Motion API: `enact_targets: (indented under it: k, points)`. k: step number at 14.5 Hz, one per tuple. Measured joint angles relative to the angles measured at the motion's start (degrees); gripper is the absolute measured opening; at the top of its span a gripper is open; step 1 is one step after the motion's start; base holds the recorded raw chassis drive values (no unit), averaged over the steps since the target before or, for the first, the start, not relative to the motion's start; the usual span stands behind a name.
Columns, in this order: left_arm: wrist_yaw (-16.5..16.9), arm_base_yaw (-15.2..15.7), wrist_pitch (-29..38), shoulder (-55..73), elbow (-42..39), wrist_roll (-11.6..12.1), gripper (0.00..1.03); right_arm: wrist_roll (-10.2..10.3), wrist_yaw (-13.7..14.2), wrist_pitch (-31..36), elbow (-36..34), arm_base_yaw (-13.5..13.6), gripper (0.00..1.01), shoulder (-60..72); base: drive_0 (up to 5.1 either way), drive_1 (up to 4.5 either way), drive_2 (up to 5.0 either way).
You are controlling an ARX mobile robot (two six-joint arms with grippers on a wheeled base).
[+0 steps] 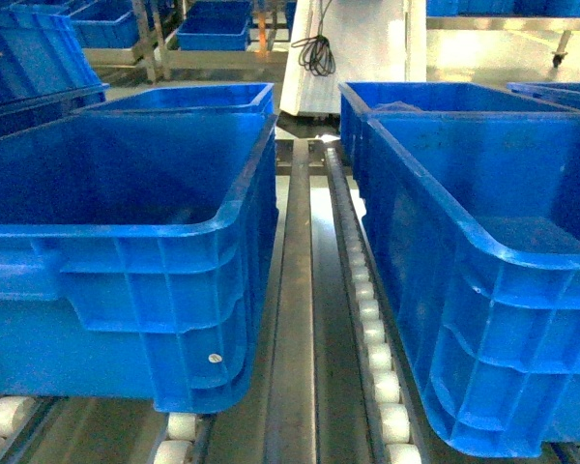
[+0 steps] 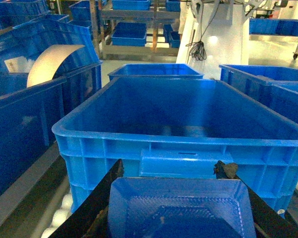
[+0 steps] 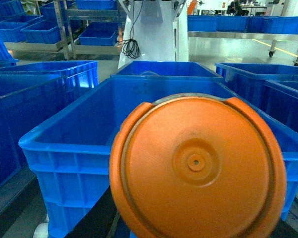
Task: Sort blue parts and orange caps into right shelf containers
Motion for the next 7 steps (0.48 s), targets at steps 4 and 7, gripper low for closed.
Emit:
enact_targets:
  k: [4, 7]
  points:
    - [0.0, 0.0, 0.0, 0.0, 0.0, 0.0, 0.43, 0.0, 0.0, 0.0, 0.0, 0.0, 0.41, 0.0, 0.0, 0.00, 0.0]
    - [0.0, 0.0, 0.0, 0.0, 0.0, 0.0, 0.43, 0.0, 0.0, 0.0, 0.0, 0.0, 0.41, 0.0, 0.0, 0.00, 0.0]
